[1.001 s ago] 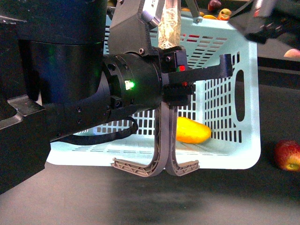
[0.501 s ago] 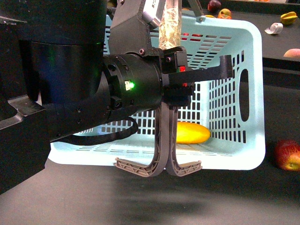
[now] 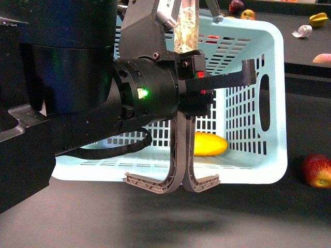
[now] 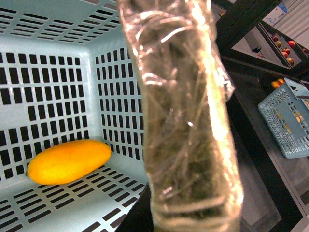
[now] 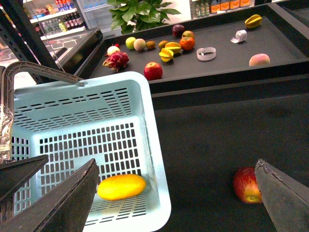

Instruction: Pick mango with right arm and hold basket with left

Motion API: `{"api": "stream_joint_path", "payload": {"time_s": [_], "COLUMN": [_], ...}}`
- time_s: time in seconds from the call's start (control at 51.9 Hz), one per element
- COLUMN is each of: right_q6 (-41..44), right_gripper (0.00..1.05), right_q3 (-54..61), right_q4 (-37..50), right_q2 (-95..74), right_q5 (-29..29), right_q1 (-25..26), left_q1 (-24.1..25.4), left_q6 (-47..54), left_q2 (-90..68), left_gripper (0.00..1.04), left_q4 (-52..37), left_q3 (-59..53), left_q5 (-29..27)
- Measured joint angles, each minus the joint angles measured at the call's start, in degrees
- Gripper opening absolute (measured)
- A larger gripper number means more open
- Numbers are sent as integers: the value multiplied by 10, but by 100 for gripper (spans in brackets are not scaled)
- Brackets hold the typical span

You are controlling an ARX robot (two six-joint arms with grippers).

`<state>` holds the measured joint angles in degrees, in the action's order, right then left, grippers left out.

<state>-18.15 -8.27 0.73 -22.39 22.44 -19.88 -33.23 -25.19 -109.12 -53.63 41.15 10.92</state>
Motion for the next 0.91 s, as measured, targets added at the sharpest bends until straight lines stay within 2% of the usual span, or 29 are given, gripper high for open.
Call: {"api": "stream_joint_path", "payload": {"time_s": [0.096,0.193,0.25,0.366,0.616,0.693,0.732,0.809,0.905], "right_q6": [4,60,108,153,175,178,179,180,181], "right_gripper": [96,83,74,56,19,8,2,2,2], "right_q3": [3,44,55,59,80,80,80,80,80], "right_q4": [7,108,132,125,108,93,52,0,-5], "right_q2": [2,28,43,70,109,124,156,199,221], "right_q5": [-3,-52,-71,-100,-146,-196,-217,-219,-224], "right_q1": [0,23,38,68,116,150,174,193,196], "left_q1": [0,0,0,0,0,0,0,0,0], "left_q6": [-2,-3,-1,-2,-2,-2,-2,-1,-2], "left_q2": [0,0,0,0,0,0,0,0,0], "left_gripper": [5,5,5,5,5,5,5,5,5], "left_q4": [0,0,0,0,0,0,0,0,0], "left_q3": [0,0,0,0,0,0,0,0,0], "left_q5": [1,2,2,2,2,2,2,2,2]}}
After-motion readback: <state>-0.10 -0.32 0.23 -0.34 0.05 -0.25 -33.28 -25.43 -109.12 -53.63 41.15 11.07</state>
